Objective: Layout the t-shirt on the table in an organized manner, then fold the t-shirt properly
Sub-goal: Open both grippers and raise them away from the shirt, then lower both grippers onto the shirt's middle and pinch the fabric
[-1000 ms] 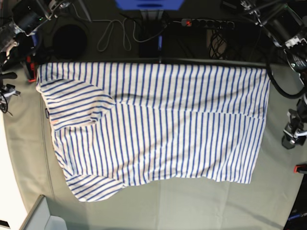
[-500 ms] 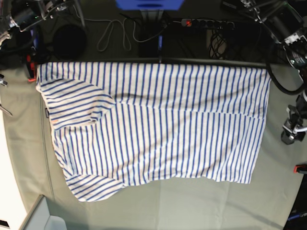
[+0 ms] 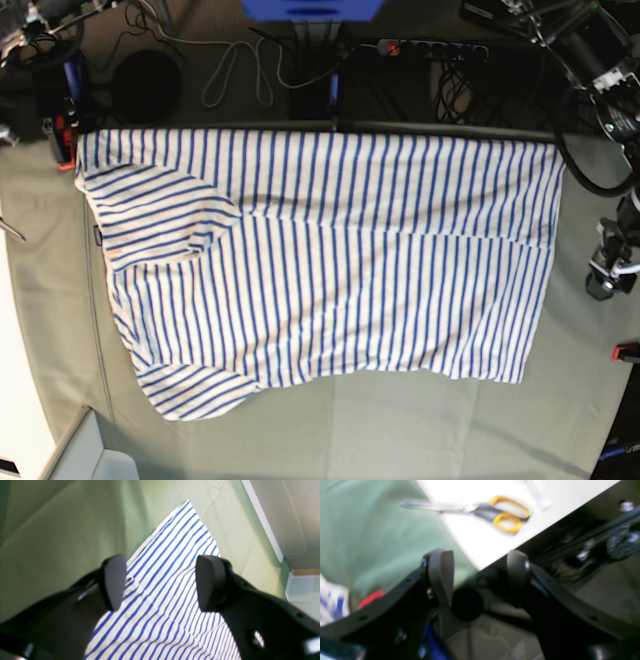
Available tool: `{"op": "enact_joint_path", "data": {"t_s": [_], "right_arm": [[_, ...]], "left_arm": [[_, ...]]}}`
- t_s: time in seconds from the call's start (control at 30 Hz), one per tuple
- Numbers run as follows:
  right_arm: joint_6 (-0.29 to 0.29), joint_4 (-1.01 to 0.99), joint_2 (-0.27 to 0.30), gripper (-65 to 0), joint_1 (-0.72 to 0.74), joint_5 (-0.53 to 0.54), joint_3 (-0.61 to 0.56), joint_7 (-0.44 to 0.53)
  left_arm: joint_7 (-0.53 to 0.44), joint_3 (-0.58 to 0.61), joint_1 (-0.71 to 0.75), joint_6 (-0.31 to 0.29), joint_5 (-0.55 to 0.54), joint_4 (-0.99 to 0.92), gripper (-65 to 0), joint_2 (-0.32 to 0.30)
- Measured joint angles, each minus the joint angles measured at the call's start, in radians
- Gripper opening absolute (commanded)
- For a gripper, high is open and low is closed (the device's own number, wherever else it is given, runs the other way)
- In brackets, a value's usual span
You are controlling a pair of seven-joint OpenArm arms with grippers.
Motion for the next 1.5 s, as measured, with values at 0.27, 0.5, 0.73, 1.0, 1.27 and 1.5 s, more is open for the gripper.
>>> {"op": "enact_joint_path", "data": {"t_s": [0.27, 0.5, 0.73, 1.0, 1.27, 1.5], "right_arm": [[0.0, 0.105, -0.06, -31.0, -0.064, 0.058, 0.0, 0.003], [0.001, 0.136, -0.094, -31.0, -0.132, 0.056, 0.061, 0.004], [0.003, 0.202, -0.153, -31.0, -0.237, 0.131, -0.016, -0.006], [0.003, 0.374, -0.211, -31.0, -0.252, 0.186, -0.205, 0.0], [0.003, 0.393, -0.175, -31.0, -0.167, 0.185, -0.406, -0.003], [0.003, 0.255, -0.069, -30.8, 0.014, 0.182, -0.545, 0.002]], "left_arm": [[0.0, -0.001, 0.0, 0.0, 0.0, 0.0, -23.1, 0.0], [0.006, 0.001, 0.0, 0.0, 0.0, -0.002, -23.1, 0.019], [0.003, 0.0, 0.0, 0.0, 0.0, -0.002, -23.1, 0.019], [0.003, 0.0, 0.002, 0.0, 0.0, -0.002, -23.1, 0.019], [-0.005, 0.0, -0.003, 0.0, 0.015, -0.004, -23.0, 0.018], [-0.005, 0.006, -0.111, -0.003, 0.01, -0.144, -23.0, -0.011]]}}
